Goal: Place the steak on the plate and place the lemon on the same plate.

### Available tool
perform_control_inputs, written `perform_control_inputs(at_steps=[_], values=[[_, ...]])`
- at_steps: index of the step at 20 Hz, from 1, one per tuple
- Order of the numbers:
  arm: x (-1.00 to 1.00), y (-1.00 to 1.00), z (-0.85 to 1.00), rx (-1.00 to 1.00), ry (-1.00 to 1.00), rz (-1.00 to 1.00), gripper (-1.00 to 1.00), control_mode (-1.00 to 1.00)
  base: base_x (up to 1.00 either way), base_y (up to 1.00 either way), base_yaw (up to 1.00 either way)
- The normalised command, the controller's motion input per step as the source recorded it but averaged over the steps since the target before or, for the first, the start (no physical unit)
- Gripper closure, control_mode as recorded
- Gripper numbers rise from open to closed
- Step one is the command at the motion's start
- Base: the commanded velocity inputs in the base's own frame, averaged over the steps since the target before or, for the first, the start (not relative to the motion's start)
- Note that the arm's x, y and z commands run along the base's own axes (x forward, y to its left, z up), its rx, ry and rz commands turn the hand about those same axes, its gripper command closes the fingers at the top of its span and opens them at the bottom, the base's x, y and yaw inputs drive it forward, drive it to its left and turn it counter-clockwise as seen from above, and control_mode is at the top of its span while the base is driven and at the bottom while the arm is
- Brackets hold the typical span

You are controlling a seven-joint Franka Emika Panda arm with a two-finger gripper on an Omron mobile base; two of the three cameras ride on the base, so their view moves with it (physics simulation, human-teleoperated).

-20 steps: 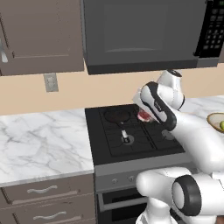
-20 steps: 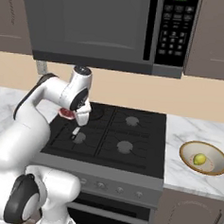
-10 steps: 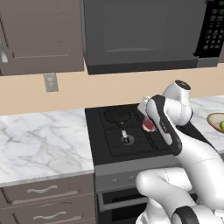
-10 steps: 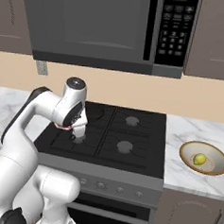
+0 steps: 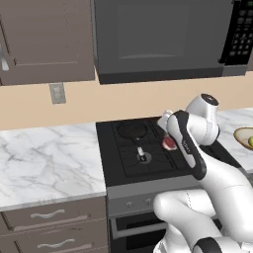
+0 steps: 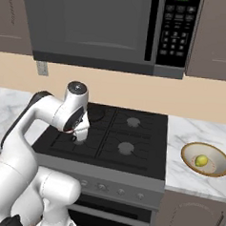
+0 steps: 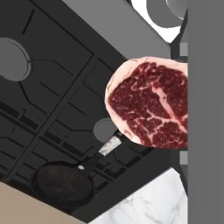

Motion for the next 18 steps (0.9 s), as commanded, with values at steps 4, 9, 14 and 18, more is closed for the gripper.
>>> perform_control_inputs(at_steps=[4, 9, 14, 18], values=[[-0.01, -0.04, 0.0, 0.0, -0.01, 0.0, 1.0, 1.0, -0.04, -0.16, 0.0], [0.0, 0.0, 0.0, 0.0, 0.0, 0.0, 1.0, 1.0, -0.18, -0.32, 0.0], [0.0, 0.0, 0.0, 0.0, 0.0, 0.0, 1.0, 1.0, -0.32, -0.33, 0.0], [0.0, 0.0, 0.0, 0.0, 0.0, 0.0, 1.0, 1.0, -0.29, -0.31, 0.0]])
